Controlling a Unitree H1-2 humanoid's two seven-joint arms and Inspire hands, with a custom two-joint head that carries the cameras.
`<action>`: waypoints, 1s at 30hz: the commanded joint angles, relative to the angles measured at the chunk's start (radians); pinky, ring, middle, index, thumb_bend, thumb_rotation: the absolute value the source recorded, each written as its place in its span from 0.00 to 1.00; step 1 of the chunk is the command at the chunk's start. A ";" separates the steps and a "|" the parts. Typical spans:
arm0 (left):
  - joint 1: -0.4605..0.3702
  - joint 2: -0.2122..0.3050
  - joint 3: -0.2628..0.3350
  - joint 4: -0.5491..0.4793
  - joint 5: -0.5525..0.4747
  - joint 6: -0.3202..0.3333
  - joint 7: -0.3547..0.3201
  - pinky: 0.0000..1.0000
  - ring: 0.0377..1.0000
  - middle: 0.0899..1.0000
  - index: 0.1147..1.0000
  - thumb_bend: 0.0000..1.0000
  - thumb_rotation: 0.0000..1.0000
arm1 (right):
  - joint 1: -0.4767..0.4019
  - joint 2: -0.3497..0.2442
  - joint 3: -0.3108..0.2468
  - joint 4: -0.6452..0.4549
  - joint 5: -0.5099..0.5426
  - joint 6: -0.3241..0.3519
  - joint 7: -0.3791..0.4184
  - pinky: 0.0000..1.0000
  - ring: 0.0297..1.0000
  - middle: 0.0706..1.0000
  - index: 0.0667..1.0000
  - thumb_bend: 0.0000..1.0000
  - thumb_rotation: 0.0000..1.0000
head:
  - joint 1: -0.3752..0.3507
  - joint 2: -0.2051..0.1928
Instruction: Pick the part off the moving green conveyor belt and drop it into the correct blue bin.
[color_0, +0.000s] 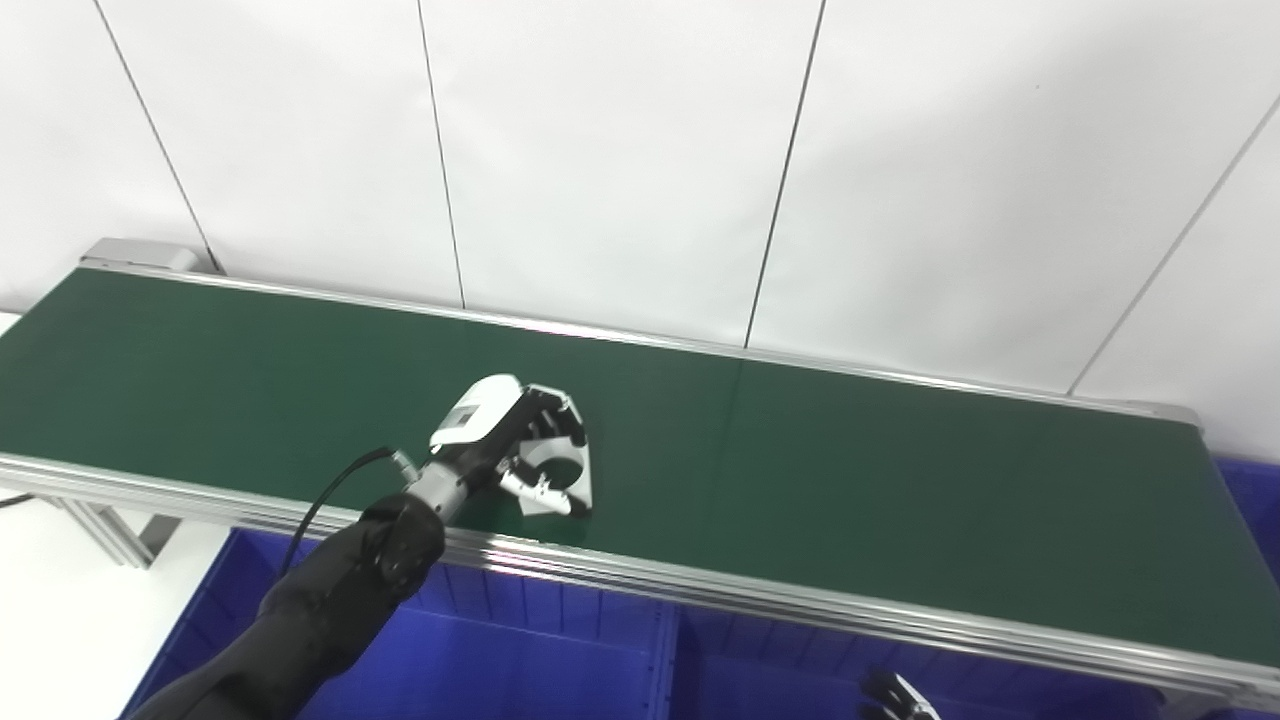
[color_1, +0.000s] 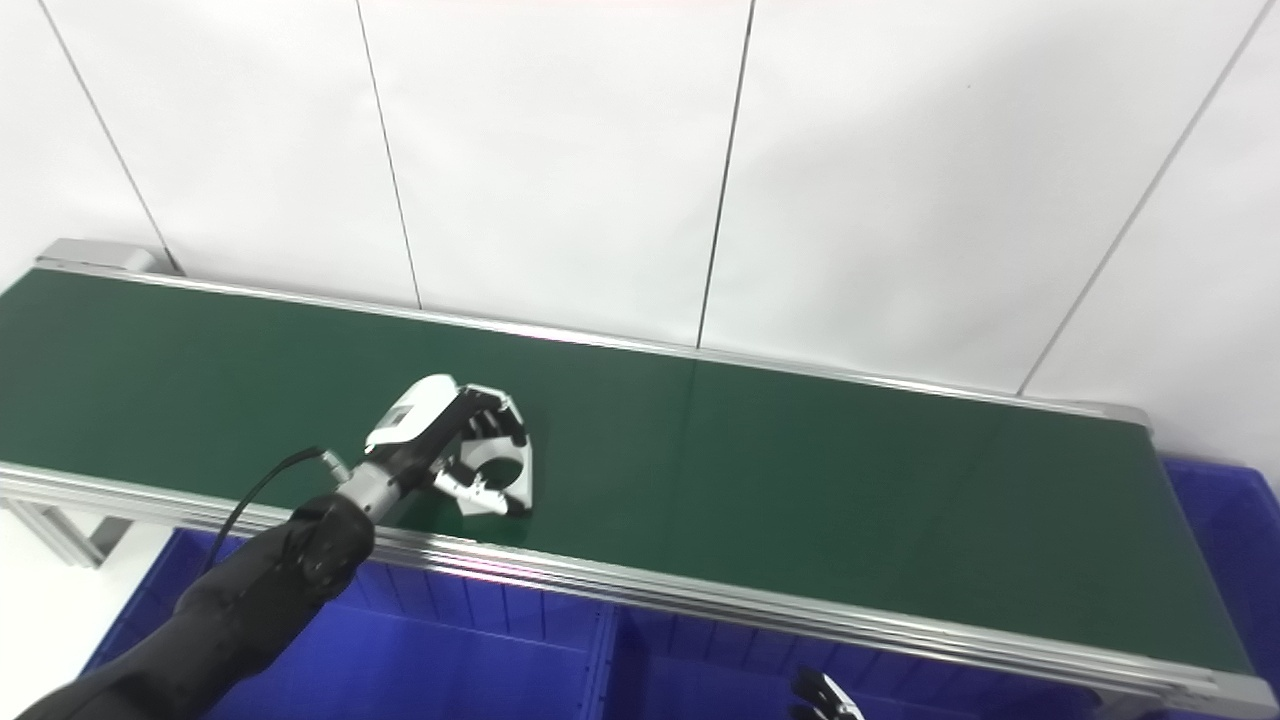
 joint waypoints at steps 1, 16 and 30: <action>-0.031 0.009 0.049 -0.111 -0.077 0.029 -0.055 0.35 0.43 0.45 0.42 0.48 0.00 | -0.009 0.002 -0.001 -0.017 0.009 -0.052 -0.005 0.71 0.78 0.82 0.83 0.64 0.00 | 0.001 -0.001; 0.053 -0.013 0.188 -0.442 -0.361 0.203 -0.349 0.37 0.44 0.45 0.39 0.48 0.00 | -0.024 0.003 0.005 -0.013 0.000 -0.051 -0.002 0.70 0.78 0.83 0.84 0.63 0.00 | 0.006 0.009; 0.237 -0.009 0.235 -0.639 -0.462 0.319 -0.458 0.38 0.45 0.44 0.38 0.48 0.00 | -0.007 0.006 0.008 -0.037 -0.020 -0.051 0.003 0.72 0.78 0.82 0.84 0.63 0.00 | -0.001 0.056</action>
